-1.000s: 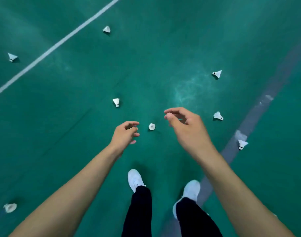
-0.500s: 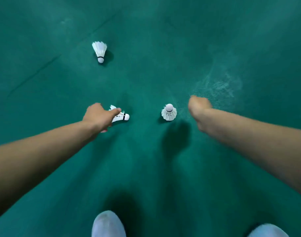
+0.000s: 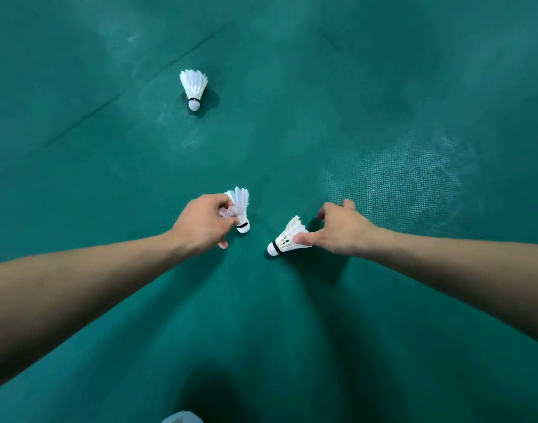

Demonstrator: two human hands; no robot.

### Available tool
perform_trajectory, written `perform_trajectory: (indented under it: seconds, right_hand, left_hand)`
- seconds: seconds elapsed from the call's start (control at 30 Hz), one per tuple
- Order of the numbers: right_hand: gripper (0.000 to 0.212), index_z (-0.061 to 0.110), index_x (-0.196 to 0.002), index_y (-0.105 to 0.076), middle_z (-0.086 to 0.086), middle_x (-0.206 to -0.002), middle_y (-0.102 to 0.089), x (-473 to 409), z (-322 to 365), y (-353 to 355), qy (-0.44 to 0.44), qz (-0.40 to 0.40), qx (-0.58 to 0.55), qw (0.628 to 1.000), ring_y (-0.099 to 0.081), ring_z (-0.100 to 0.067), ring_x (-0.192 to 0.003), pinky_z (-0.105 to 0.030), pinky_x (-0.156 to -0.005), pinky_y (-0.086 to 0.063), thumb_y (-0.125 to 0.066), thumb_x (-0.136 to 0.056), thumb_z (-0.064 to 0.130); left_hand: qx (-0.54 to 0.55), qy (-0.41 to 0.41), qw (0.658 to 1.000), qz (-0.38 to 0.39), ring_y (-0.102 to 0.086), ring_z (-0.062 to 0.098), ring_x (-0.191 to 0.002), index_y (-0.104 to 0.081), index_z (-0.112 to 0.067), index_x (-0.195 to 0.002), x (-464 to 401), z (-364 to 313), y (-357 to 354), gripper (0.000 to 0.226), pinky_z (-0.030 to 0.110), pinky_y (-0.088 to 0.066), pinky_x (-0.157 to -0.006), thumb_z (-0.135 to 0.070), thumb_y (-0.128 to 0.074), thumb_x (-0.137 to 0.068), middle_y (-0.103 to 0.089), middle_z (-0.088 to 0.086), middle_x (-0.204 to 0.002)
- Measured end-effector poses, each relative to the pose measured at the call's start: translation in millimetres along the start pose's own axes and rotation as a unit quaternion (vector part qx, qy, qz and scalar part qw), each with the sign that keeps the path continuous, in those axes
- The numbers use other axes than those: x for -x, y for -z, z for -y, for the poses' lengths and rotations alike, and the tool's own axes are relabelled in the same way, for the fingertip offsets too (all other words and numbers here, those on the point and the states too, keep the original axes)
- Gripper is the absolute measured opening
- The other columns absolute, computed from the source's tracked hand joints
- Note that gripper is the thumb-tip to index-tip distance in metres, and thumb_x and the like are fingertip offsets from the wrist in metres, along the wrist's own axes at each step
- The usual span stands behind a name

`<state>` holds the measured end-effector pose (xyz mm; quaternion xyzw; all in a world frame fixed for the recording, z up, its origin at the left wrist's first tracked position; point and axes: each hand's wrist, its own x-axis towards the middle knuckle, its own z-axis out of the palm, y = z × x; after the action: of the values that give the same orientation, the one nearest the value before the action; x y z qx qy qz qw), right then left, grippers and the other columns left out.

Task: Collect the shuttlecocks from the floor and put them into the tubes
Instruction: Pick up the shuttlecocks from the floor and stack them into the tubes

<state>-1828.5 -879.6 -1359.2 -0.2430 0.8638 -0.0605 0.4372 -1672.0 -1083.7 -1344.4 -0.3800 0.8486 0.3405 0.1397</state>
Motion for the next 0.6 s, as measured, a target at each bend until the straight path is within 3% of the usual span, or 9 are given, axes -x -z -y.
perform_trajectory:
  seconds: [0.07,0.13,0.17,0.3,0.4,0.5,0.6]
  right_hand:
    - [0.06,0.021,-0.12,-0.055,-0.007,-0.128,-0.043,0,4,-11,0.058,-0.026,0.008,0.998,-0.061,-0.03,-0.101,-0.043,-0.098,-0.051,-0.073,-0.083,0.064]
    - [0.028,0.027,-0.096,-0.057,-0.002,-0.114,-0.049,1,9,-17,0.122,-0.08,0.01,0.989,-0.06,-0.028,-0.095,-0.04,-0.089,-0.051,-0.068,-0.091,0.052]
    - [0.022,0.028,-0.087,-0.055,0.0,-0.107,-0.05,2,11,-19,0.146,-0.101,0.015,0.984,-0.059,-0.028,-0.093,-0.039,-0.083,-0.05,-0.066,-0.093,0.047]
    - [0.025,0.023,-0.071,-0.048,0.006,-0.084,-0.059,4,13,-10,0.165,-0.147,0.011,0.975,-0.061,-0.03,-0.081,-0.036,-0.065,-0.043,-0.06,-0.091,0.033]
    - [0.015,0.025,-0.077,-0.05,0.004,-0.079,-0.066,6,15,9,0.152,-0.149,-0.048,0.976,-0.067,-0.025,-0.065,-0.035,-0.064,-0.052,-0.054,-0.087,0.035]
    - [0.014,0.021,-0.083,-0.056,0.003,-0.079,-0.069,7,16,30,0.142,-0.158,-0.17,0.962,-0.07,-0.02,-0.049,-0.036,-0.058,-0.055,-0.058,-0.083,0.035]
    - [0.017,0.017,-0.088,-0.057,0.002,-0.087,-0.073,11,18,56,0.105,-0.163,-0.331,0.924,-0.071,-0.026,-0.047,-0.034,-0.044,-0.053,-0.061,-0.078,0.03]
  left_hand:
    - [0.012,-0.004,1.0,0.012,-0.07,0.014,-0.049,-0.063,-0.025,-0.084,2,-4,-10,0.01,0.014,-0.039,-0.045,-0.023,-0.07,-0.091,-0.071,-0.007,-0.074]
    - [-0.025,-0.017,0.999,0.011,-0.068,0.011,-0.049,-0.063,-0.026,-0.08,1,-5,-15,0.013,0.022,-0.043,-0.053,-0.026,-0.069,-0.091,-0.071,-0.007,-0.068]
    - [-0.053,-0.02,0.998,0.01,-0.068,0.011,-0.051,-0.063,-0.025,-0.076,0,-5,-16,0.016,0.025,-0.044,-0.057,-0.028,-0.068,-0.091,-0.07,-0.007,-0.065]
    - [-0.107,-0.018,0.994,0.019,-0.068,0.017,-0.068,-0.063,-0.027,-0.069,-6,-11,-9,0.025,0.03,-0.053,-0.072,-0.034,-0.068,-0.092,-0.07,-0.01,-0.072]
    - [-0.096,-0.025,0.995,0.01,-0.069,0.017,-0.068,-0.068,-0.029,-0.071,-12,-25,0,0.022,0.034,-0.056,-0.079,-0.036,-0.068,-0.092,-0.072,-0.008,-0.075]
    - [-0.06,-0.046,0.997,-0.022,-0.069,0.022,-0.069,-0.07,-0.032,-0.068,-20,-48,9,0.022,0.032,-0.056,-0.074,-0.033,-0.07,-0.09,-0.068,-0.009,-0.064]
    - [0.009,-0.082,0.996,-0.043,-0.07,0.014,-0.057,-0.075,-0.026,-0.074,-24,-83,16,0.016,0.029,-0.055,-0.066,-0.027,-0.071,-0.09,-0.072,-0.003,-0.068]
